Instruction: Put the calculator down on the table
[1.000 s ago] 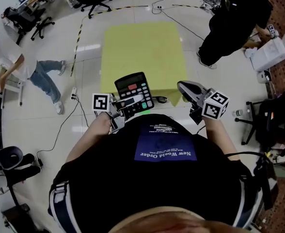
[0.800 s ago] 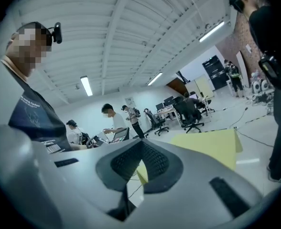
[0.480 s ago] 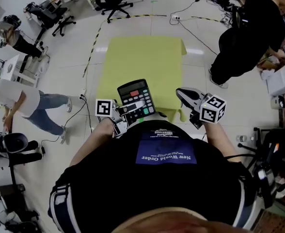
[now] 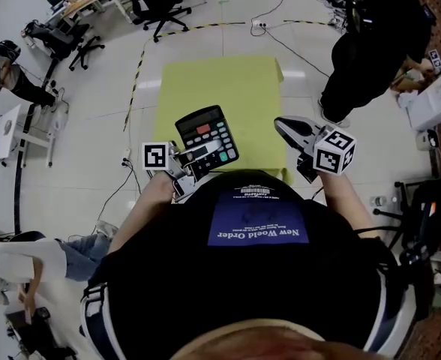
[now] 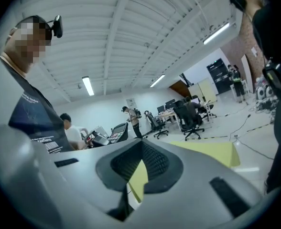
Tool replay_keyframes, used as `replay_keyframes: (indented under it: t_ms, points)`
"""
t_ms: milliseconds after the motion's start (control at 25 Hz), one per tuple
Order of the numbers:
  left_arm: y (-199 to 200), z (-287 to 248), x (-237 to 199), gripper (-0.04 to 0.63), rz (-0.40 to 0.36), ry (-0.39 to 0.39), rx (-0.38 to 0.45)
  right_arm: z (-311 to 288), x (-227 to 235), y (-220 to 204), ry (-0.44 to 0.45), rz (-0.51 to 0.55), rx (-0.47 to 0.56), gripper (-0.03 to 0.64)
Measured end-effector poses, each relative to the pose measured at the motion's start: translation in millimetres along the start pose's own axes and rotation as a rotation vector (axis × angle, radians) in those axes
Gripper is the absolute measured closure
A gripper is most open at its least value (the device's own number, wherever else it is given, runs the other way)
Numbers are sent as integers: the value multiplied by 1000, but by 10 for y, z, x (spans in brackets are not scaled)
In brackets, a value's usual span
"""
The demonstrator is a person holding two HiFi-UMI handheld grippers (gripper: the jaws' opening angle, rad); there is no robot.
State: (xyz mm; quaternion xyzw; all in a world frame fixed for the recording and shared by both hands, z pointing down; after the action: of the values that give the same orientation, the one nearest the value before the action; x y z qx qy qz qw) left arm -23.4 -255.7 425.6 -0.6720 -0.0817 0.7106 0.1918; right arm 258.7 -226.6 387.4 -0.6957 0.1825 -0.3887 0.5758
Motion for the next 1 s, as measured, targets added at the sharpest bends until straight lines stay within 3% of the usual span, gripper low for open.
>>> replay_keyframes:
  t_ms: [240, 560, 800, 1000]
  points:
    - [323, 53, -43, 514, -35, -29, -62, -137, -75, 253, -85, 72, 57, 630]
    - [128, -463, -465, 514, 59, 67, -241, 236, 89, -27, -206, -12, 65, 630]
    - [-22, -1184, -1443, 514, 53, 174, -402, 534, 688, -734, -326, -1, -28, 630]
    - [-425, -1887, -2415, 514, 33, 237, -522, 889, 1313, -1520, -385, -12, -124, 630]
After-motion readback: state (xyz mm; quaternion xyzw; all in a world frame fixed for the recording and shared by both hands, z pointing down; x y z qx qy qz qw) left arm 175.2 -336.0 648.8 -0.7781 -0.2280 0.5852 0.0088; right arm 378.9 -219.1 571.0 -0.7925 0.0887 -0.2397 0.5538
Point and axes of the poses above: the fingertips, and each gripper's own axes: z backward along the fingers, x to its right, y out of its top, the point moved 8 cm from there along z, backward along the fingers, and after that the axes turned 4 degrees about x, right-handed, at the moved point
